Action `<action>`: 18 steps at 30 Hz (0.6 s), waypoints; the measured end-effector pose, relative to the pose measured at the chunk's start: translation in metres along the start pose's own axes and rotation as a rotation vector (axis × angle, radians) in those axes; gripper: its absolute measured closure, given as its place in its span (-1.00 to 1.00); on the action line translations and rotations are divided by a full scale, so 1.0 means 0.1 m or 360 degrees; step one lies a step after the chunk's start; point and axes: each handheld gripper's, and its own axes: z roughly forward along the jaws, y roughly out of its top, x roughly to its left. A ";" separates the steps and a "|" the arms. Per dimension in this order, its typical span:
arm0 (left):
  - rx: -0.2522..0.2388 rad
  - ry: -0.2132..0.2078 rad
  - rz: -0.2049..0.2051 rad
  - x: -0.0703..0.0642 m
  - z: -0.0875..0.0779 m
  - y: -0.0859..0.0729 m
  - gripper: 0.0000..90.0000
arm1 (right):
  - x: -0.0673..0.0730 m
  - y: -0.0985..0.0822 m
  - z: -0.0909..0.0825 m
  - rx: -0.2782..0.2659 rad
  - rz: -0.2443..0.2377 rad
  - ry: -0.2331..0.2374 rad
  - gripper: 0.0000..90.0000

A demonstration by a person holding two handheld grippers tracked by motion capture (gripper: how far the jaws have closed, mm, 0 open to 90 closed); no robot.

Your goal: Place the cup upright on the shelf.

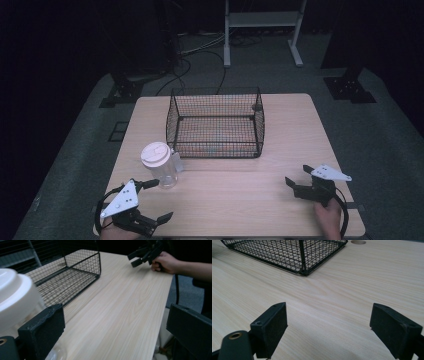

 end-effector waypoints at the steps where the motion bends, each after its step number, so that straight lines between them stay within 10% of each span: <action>1: 0.0000 0.0003 -0.0009 0.00 -0.02 0.00 -0.98 | 0.00 0.00 0.00 0.0002 0.0000 -0.0002 -0.70; 18: 0.0026 0.0183 -0.0038 0.17 -0.38 -0.15 -0.98 | 0.00 0.00 0.00 0.0006 -0.0004 -0.0002 -0.70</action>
